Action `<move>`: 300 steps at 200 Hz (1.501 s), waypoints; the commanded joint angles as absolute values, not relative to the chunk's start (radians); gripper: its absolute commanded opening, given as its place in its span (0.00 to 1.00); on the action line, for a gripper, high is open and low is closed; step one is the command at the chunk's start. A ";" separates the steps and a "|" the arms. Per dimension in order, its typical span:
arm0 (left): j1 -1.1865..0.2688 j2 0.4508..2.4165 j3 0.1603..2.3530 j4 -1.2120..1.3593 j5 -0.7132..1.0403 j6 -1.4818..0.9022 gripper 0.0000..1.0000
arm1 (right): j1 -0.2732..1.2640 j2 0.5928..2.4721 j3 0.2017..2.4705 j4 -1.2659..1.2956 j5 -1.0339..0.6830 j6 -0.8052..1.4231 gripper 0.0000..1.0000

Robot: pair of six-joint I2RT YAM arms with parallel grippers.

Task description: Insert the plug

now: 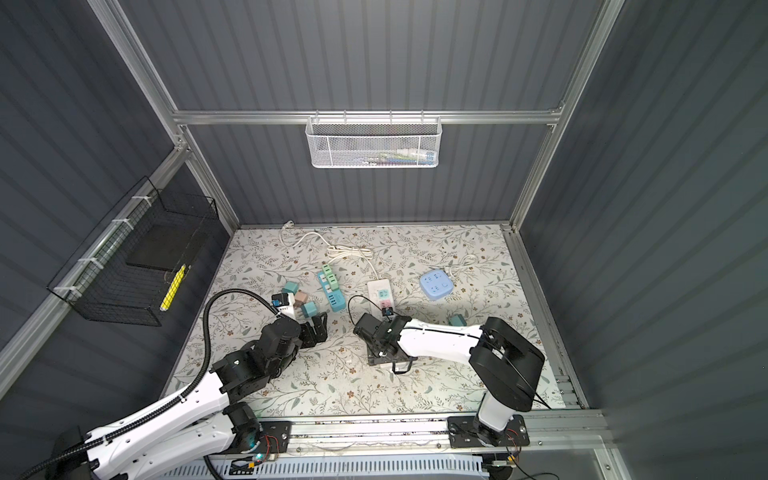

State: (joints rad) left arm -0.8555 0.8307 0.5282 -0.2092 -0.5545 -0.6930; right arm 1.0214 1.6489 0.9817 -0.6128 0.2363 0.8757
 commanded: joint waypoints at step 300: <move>-0.825 1.399 1.049 -0.421 -0.406 -0.667 1.00 | 0.499 1.229 0.543 -0.240 0.098 0.949 0.92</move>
